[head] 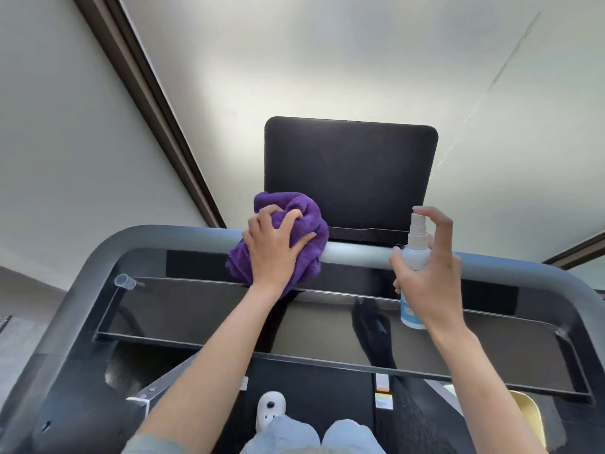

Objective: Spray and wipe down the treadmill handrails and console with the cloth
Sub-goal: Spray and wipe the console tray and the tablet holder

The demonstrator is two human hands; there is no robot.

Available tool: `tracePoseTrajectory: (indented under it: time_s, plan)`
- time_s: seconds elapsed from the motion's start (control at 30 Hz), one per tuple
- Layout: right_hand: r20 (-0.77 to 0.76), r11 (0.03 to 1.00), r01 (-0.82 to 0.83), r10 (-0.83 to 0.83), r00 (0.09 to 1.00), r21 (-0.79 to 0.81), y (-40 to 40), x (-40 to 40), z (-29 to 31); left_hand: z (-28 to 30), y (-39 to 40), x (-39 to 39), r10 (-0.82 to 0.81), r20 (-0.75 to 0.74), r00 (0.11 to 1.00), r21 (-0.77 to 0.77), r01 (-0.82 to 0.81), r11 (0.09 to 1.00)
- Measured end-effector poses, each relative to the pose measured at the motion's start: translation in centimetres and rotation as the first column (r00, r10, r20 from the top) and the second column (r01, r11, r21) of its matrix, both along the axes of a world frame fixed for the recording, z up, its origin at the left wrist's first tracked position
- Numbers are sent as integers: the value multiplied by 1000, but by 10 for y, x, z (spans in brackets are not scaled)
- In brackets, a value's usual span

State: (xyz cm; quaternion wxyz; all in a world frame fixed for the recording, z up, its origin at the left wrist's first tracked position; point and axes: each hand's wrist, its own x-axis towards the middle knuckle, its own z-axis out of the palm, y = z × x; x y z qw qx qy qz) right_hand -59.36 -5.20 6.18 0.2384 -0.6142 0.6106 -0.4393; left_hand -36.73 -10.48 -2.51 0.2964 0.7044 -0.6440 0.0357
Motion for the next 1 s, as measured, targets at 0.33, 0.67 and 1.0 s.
tracePoseTrajectory:
  time_s: [0.33, 0.67, 1.0]
  plan:
    - [22, 999, -49, 49, 999, 5, 6, 24, -8, -6, 11, 31, 297, -91, 951, 85, -289, 953]
    - [11, 999, -37, 37, 999, 14, 13, 9, -12, -3, 11, -30, 331, -135, 934, 76, -323, 943]
    - [12, 998, 46, -46, 999, 35, 26, -45, -19, -10, 14, -154, -99, 68, 993, -1, 99, 995]
